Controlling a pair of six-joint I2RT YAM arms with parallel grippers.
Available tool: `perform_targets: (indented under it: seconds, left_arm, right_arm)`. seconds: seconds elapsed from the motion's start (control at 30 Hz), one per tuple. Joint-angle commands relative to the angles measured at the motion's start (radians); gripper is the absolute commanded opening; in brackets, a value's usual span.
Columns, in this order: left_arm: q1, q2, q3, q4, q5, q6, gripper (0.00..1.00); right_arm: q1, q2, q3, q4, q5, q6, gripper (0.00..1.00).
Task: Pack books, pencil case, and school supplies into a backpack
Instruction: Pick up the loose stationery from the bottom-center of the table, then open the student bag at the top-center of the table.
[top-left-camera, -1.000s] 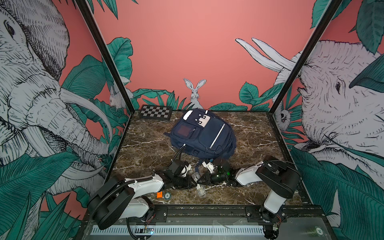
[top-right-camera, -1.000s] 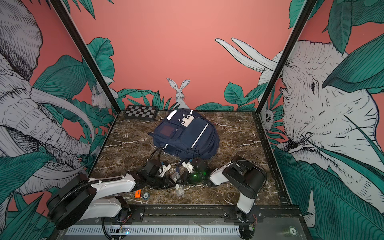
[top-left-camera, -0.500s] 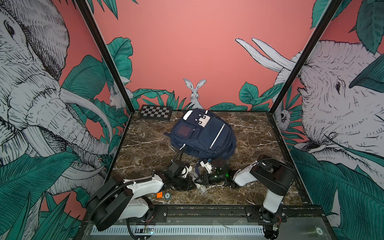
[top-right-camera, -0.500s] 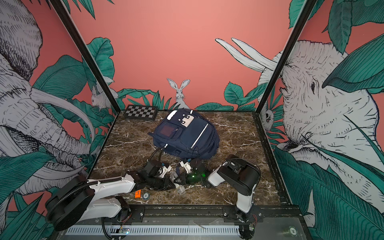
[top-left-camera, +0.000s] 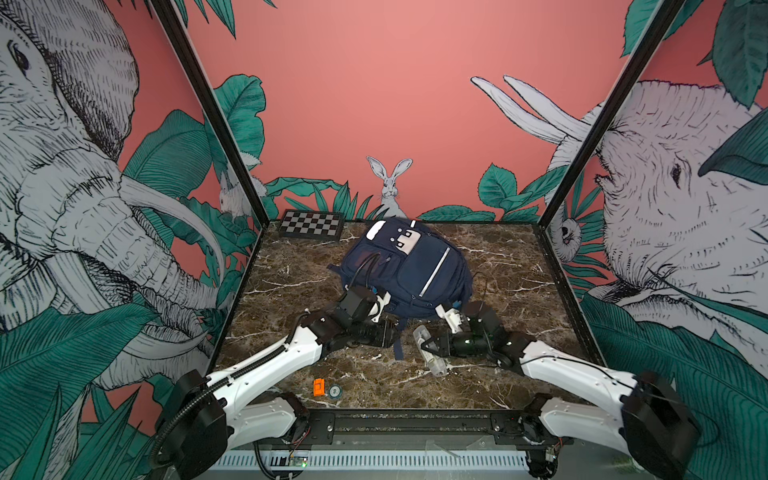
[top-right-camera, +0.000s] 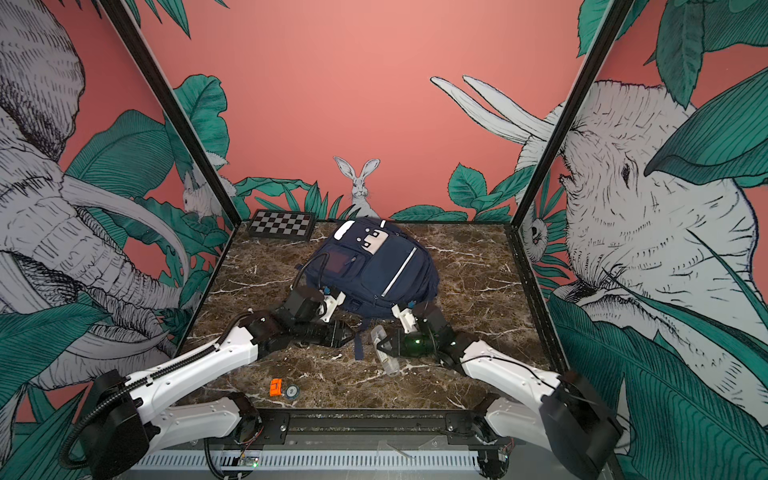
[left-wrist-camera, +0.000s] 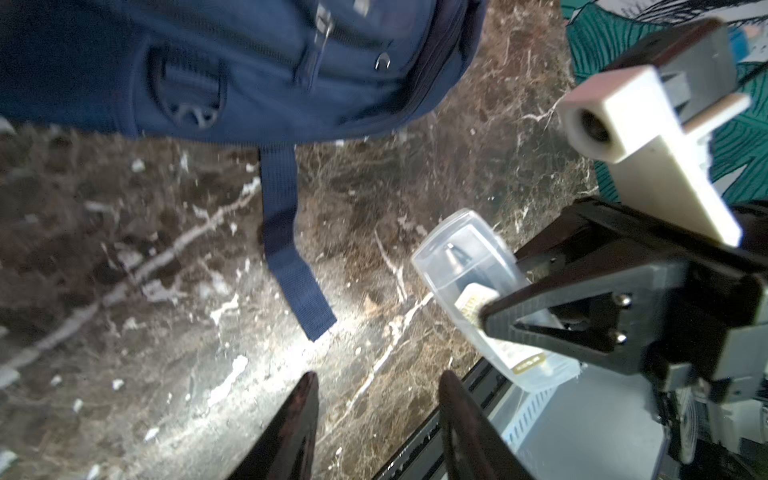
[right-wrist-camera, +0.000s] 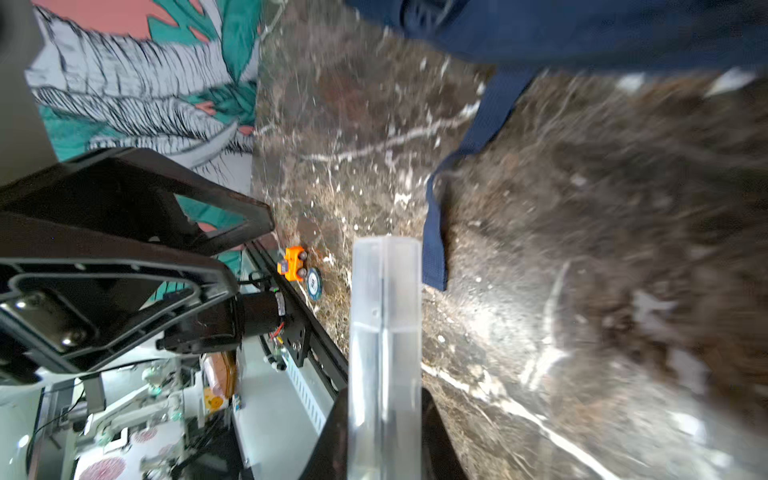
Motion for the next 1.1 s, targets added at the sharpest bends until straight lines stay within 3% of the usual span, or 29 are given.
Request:
perform_targets:
  seconds: [0.0,0.2,0.43,0.6,0.73,0.9,1.07]
  left_arm:
    - [0.000,0.116,0.140,-0.121,-0.083,0.129,0.54]
    - [-0.050,0.391,0.476,-0.211,-0.213,0.260,0.55]
    - [-0.180,0.726,0.924,-0.393,-0.518,0.408,0.56]
    - [-0.217,0.933,1.178,-0.498,-0.620,0.462,0.56]
    - [-0.236,1.050,1.289,-0.521,-0.693,0.494,0.63]
    - [-0.245,1.146,1.356,-0.532,-0.838,0.520,0.63]
    - [-0.246,1.193,1.376,-0.517,-0.845,0.545,0.60]
  right_arm:
    - [-0.157,-0.098,0.049,-0.297,0.042,-0.110,0.00]
    - [-0.458,-0.137,0.059,-0.280,-0.041,-0.108,0.00]
    - [-0.586,-0.017,0.039,-0.003,-0.092,0.039,0.00]
    - [-0.626,0.061,0.061,0.067,-0.113,0.061,0.00]
    - [-0.641,0.094,0.080,0.085,-0.117,0.062,0.00]
    - [-0.649,0.123,0.086,0.131,-0.131,0.082,0.00]
    - [-0.650,0.142,0.089,0.157,-0.132,0.093,0.00]
